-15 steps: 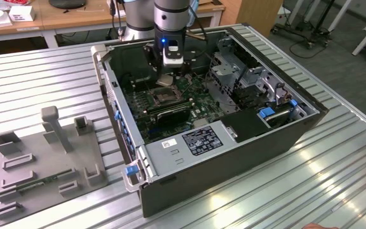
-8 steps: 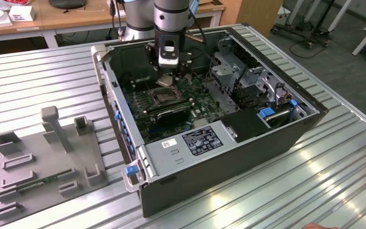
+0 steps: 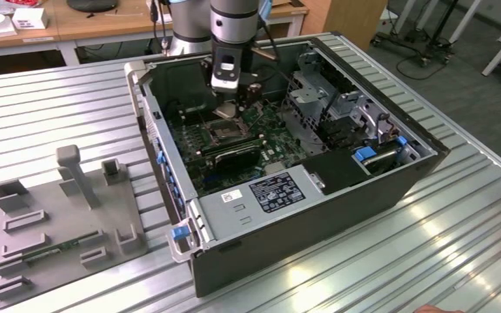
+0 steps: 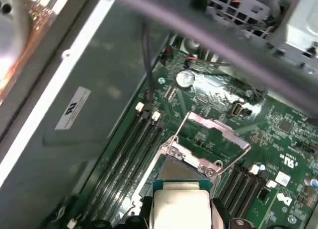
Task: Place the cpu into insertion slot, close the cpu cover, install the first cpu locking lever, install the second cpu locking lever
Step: 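Place the cpu into insertion slot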
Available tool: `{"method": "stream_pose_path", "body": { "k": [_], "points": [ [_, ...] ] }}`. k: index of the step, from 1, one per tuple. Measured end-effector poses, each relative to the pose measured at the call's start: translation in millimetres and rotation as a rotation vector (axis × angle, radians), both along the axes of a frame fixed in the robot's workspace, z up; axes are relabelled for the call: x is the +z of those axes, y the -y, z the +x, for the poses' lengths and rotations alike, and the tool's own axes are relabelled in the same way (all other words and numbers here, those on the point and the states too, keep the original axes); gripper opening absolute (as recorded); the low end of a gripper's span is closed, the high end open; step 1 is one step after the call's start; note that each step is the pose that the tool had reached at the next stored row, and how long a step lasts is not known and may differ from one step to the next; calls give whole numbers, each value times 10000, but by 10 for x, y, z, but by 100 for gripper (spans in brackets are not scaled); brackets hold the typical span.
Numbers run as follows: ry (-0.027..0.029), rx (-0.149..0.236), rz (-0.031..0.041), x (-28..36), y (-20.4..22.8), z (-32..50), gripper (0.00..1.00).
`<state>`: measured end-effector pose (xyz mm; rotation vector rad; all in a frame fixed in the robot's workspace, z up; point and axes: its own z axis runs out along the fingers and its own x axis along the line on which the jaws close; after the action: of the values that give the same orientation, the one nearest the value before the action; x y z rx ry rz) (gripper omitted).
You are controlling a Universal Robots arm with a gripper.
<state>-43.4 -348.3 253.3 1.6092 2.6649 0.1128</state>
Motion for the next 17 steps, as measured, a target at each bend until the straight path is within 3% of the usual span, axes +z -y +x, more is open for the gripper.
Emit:
{"method": "stream_pose_path", "body": {
  "k": [17],
  "points": [
    [-1, -3039, -1, -19, 1, -1, 54]
  ]
}}
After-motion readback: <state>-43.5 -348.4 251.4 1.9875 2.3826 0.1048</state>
